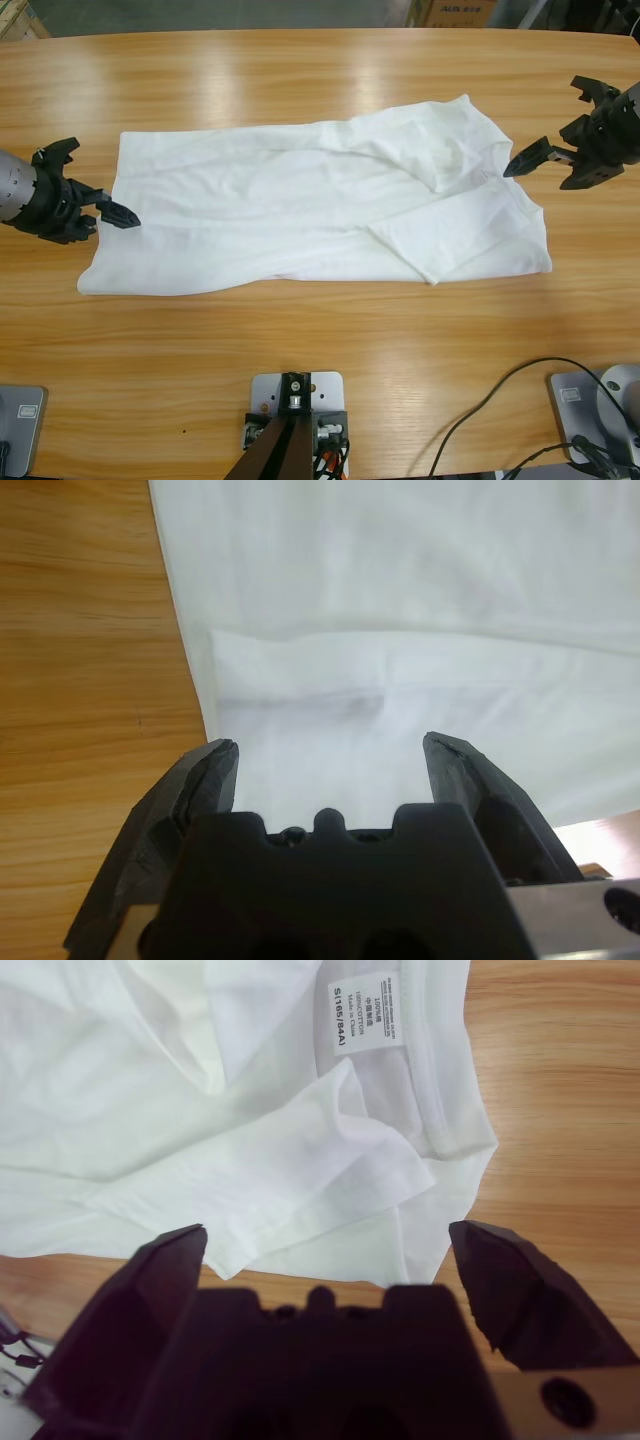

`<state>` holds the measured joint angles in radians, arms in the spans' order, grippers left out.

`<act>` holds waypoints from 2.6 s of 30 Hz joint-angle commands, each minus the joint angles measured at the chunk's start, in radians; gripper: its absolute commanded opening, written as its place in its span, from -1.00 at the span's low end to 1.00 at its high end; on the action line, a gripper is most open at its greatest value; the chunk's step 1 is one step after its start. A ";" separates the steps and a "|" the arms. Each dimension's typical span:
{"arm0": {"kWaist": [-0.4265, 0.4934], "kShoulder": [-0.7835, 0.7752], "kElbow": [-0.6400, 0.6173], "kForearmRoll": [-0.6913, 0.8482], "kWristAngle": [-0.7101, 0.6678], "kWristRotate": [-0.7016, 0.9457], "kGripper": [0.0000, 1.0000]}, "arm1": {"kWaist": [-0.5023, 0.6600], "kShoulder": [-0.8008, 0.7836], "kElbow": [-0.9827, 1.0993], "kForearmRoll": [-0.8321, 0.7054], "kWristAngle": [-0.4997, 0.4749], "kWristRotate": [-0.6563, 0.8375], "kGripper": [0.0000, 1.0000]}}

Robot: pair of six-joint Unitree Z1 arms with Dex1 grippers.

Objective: Fold clothes

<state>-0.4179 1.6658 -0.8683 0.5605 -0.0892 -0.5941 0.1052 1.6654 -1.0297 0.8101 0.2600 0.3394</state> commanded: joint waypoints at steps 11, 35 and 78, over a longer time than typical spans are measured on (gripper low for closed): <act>0.002 0.073 -0.024 -0.010 0.054 0.012 0.45 | 0.013 0.031 0.008 0.000 -0.002 -0.011 1.00; 0.002 0.112 -0.038 -0.010 0.086 0.017 -1.00 | 0.013 0.028 0.010 0.000 -0.001 -0.014 0.63; -0.096 -0.143 0.262 -0.059 0.014 -0.297 0.50 | 0.013 -0.076 0.034 0.021 0.030 -0.015 1.00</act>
<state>-0.4970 1.4996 -0.6546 0.5469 -0.0333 -0.8768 0.1052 1.6133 -1.0257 0.8182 0.2732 0.3381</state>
